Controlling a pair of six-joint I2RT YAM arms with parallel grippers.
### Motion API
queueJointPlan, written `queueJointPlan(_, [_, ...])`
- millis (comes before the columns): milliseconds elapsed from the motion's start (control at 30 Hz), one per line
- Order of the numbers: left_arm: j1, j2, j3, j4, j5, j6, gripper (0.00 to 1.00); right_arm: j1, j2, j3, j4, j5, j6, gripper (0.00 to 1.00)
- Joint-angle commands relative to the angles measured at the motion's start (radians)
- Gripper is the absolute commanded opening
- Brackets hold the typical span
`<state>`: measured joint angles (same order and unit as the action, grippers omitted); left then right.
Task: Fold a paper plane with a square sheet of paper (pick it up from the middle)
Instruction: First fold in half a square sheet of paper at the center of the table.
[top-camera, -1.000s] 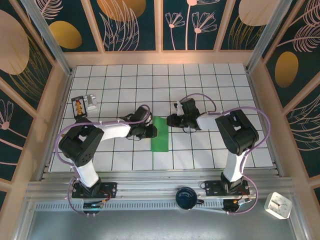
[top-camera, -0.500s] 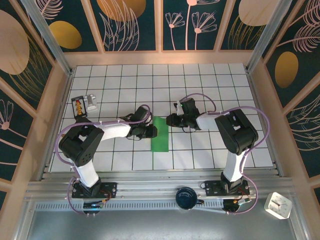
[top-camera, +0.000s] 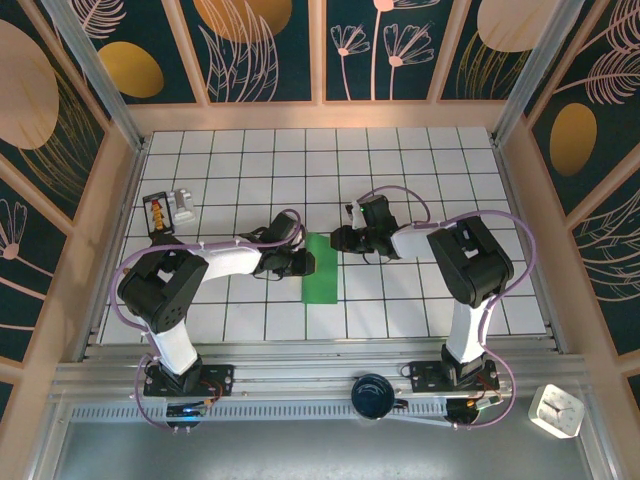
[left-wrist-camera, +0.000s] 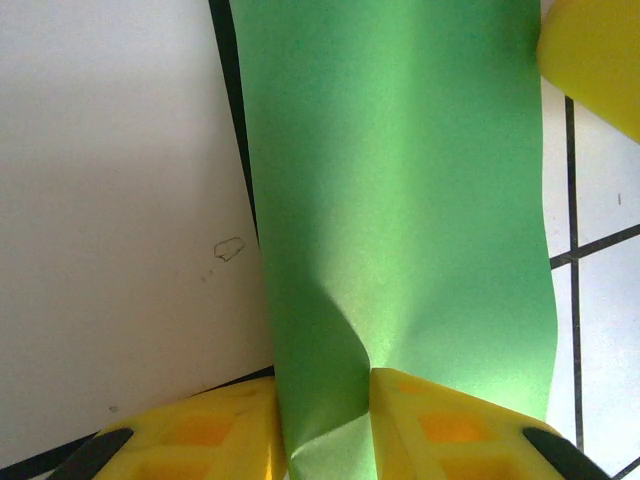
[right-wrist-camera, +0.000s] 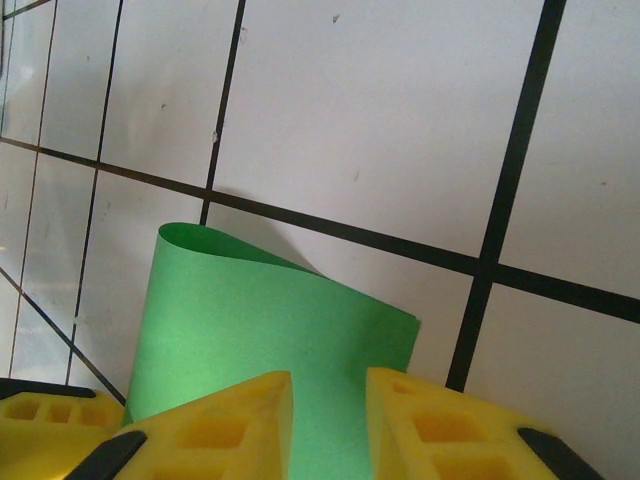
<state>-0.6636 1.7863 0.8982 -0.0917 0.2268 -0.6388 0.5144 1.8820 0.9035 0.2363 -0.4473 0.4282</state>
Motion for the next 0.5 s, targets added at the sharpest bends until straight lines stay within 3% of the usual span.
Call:
queueJointPlan(0, [-0.006, 0.125, -0.025, 0.021, -0.059, 0.025, 0.29, 0.014, 0.032, 0.017, -0.025, 0.004, 0.003, 0.27])
queueJointPlan(467, [-0.008, 0.124, -0.03, 0.006, -0.09, 0.025, 0.31, -0.001, -0.072, 0.0, -0.104, 0.056, -0.013, 0.26])
